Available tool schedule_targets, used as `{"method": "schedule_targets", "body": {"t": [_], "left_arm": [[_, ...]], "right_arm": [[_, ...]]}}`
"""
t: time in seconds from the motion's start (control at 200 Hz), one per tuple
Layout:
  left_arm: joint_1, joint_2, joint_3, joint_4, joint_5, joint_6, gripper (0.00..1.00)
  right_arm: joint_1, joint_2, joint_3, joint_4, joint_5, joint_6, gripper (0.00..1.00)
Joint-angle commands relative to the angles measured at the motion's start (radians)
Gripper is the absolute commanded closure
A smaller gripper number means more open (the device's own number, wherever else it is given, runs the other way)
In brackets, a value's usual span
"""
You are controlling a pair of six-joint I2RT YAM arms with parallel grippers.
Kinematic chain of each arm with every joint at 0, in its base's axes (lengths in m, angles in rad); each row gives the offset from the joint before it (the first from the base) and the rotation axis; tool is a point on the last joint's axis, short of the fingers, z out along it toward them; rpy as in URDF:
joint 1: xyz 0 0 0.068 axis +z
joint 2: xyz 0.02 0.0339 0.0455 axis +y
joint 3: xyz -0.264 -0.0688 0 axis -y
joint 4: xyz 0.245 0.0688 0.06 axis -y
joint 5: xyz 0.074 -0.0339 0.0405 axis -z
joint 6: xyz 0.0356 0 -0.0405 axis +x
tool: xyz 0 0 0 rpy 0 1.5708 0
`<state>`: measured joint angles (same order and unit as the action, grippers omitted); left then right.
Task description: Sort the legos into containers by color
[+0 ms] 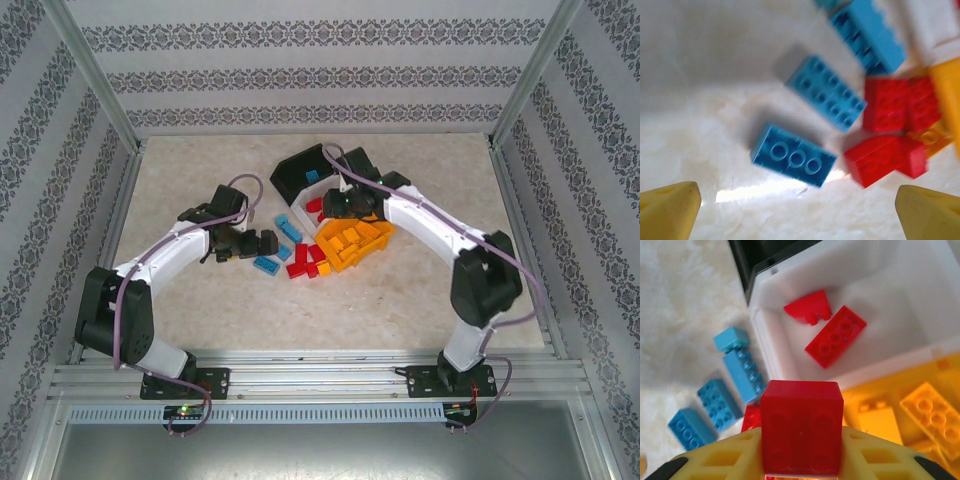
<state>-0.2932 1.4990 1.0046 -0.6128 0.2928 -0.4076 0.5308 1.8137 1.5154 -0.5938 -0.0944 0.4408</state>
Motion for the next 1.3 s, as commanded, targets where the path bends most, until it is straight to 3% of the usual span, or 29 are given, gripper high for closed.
{"method": "schedule_targets", "body": {"t": [0.0,0.075,0.24,0.5,0.804,0.934,1.064,1.294], "left_arm": [[-0.036,-0.003,-0.018,0.076,0.009,-0.006,0.0],[-0.061,0.038,-0.009,0.071,-0.015,0.013,0.0],[-0.088,0.144,0.037,0.048,-0.077,0.081,0.0],[-0.091,0.208,0.048,0.049,-0.096,0.107,0.01],[-0.11,0.234,0.025,0.073,-0.066,0.101,0.16],[-0.11,0.246,0.023,0.076,-0.06,0.104,0.29],[-0.11,0.252,0.022,0.082,-0.052,0.097,0.36],[-0.106,0.192,0.005,0.067,-0.081,0.092,0.48]], "right_arm": [[-0.035,0.118,0.114,-0.036,-0.055,-0.062,0.62],[-0.05,0.185,0.19,-0.051,-0.064,-0.069,0.59],[-0.063,0.239,0.286,-0.102,-0.068,-0.081,0.38],[-0.062,0.054,0.05,-0.026,-0.071,-0.065,0.35],[-0.048,-0.168,-0.264,0.087,-0.087,0.004,0.34],[0.0,-0.218,-0.332,0.091,-0.08,0.022,0.33],[0.073,-0.227,-0.375,0.091,-0.067,0.04,0.25],[0.19,-0.147,-0.35,0.083,-0.036,0.038,0.24]]}}
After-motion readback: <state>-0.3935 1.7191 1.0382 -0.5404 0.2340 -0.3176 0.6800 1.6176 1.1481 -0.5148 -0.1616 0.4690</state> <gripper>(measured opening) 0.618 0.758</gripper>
